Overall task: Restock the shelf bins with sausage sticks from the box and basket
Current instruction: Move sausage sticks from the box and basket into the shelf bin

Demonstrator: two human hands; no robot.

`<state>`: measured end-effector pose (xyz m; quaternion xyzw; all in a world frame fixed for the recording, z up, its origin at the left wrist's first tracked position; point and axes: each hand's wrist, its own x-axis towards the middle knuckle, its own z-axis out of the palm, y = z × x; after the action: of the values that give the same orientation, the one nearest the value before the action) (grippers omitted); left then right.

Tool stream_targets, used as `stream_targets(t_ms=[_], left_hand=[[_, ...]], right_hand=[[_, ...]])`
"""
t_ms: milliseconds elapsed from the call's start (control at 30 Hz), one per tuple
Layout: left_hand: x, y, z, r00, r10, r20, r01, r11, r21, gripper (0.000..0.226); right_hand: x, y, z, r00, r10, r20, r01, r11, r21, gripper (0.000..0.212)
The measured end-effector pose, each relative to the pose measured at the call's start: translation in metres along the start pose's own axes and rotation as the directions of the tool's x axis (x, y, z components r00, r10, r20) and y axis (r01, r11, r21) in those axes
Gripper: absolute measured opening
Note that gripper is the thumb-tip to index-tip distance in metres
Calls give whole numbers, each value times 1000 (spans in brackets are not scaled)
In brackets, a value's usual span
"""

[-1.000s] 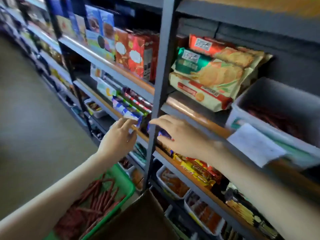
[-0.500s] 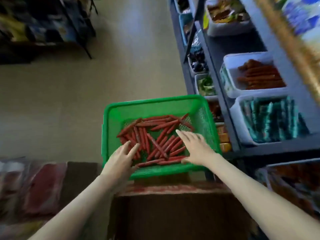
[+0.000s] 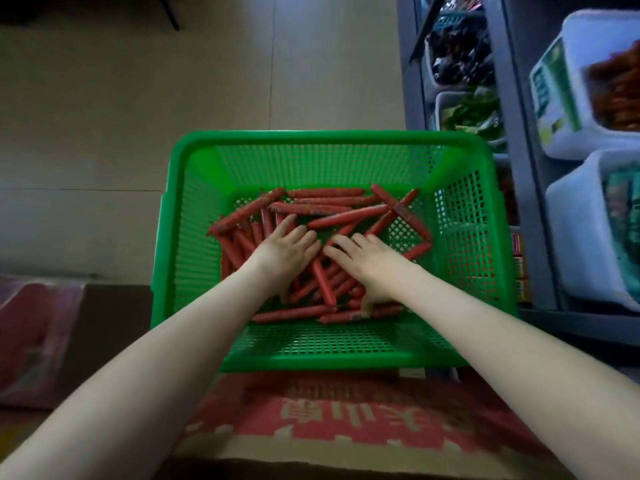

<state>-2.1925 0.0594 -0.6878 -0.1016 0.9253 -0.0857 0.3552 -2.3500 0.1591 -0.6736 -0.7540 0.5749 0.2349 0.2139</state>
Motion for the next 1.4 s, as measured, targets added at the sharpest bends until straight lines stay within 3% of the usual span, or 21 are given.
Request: stream_targets(t_ms=[67,200,333,400,533,600,667,767,867,1000,1133,1267,1400], left_hand=[[6,6,1,998,-22,-65,22,1000,-8,79],[2,7,1,993,2,-115,2,999,32,50],[-14,0,-13,908,161,-387,-155,987,49,16],[-25,-6,-24,865,168,-474,-207,978,-32,20],[-57,-16,-54,829,-46,-558,-127,955,-267,29],[-82,-17,-75,835,-166,-524,-100,892,-441,35],[-109,-14,-97,797,-323,-511,-81,781,-620,31],[-147,-11,-127,751,-522,-405,-100,516,-851,13],[-180,-9,-162,732,-603,-316,-151,310,-939,19],[-224,-3,-225,823,-469,-321,-264,183,-947,31],[-278,12,-307,903,-151,-403,-399,57,-915,23],[-319,25,-378,855,33,-517,-516,-43,-856,2],[-351,43,-450,743,127,-657,-669,101,-736,10]], right_hand=[[2,1,-1,1000,8,1,-8,1000,28,116],[-4,3,1,996,18,84,-30,990,139,85],[-17,2,-10,1000,1,17,-2,995,96,40],[-27,2,-15,998,46,-31,-43,994,102,36],[-56,3,-40,974,176,-143,-143,966,213,41],[-77,0,-63,951,238,-198,-167,933,319,38],[-99,-4,-87,914,316,-253,-172,869,464,30],[-137,-11,-127,814,504,-290,-188,700,689,18],[-180,-20,-168,703,647,-296,-137,532,836,18],[-244,-44,-215,615,739,-274,-90,411,907,10],[-319,-72,-264,436,836,-332,10,364,931,11],[-404,-90,-306,332,862,-384,29,398,917,9],[-503,-108,-332,158,875,-458,-4,465,886,14]])
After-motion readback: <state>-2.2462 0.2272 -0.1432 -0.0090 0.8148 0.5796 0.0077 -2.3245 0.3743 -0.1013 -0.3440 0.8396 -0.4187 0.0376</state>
